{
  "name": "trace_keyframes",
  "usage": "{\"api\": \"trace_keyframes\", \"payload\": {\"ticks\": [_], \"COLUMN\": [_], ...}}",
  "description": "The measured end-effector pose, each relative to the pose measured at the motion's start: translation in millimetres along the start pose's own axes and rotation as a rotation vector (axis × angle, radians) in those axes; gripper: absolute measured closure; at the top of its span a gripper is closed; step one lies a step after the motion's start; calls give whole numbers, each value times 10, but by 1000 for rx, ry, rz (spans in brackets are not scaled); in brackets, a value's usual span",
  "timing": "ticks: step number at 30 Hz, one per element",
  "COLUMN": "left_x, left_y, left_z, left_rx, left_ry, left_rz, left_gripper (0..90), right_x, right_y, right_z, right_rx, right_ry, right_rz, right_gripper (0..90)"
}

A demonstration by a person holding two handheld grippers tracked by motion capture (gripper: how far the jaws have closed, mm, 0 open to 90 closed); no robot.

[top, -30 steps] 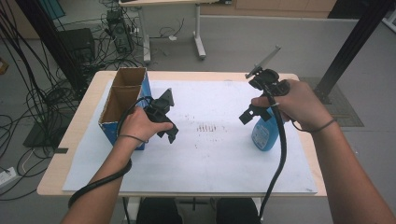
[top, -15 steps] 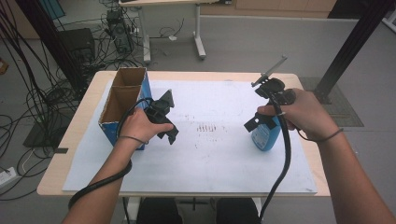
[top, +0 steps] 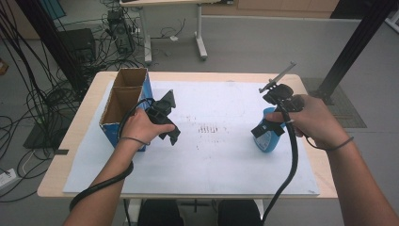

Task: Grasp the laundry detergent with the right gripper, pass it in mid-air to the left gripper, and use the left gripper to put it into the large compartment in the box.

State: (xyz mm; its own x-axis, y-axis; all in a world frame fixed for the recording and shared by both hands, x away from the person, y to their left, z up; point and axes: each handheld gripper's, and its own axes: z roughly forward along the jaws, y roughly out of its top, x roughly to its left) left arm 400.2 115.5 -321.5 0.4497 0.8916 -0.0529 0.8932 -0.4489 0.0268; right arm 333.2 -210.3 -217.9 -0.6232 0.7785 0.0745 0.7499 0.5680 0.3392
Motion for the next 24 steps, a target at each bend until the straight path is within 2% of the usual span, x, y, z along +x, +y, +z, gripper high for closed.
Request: {"api": "trace_keyframes", "payload": {"ticks": [20, 24], "left_x": [-12, -20], "left_y": [-13, -16], "left_z": [7, -26], "left_rx": [-2, -20], "left_ry": [-8, -15], "left_rz": [-5, -11], "left_gripper": [81, 81], "right_x": [-94, -111], "right_y": [-268, -308], "right_z": [29, 54], "right_rx": [-8, -7], "right_ry": [-4, -3], "right_rz": [37, 41], "right_gripper": [91, 91]}}
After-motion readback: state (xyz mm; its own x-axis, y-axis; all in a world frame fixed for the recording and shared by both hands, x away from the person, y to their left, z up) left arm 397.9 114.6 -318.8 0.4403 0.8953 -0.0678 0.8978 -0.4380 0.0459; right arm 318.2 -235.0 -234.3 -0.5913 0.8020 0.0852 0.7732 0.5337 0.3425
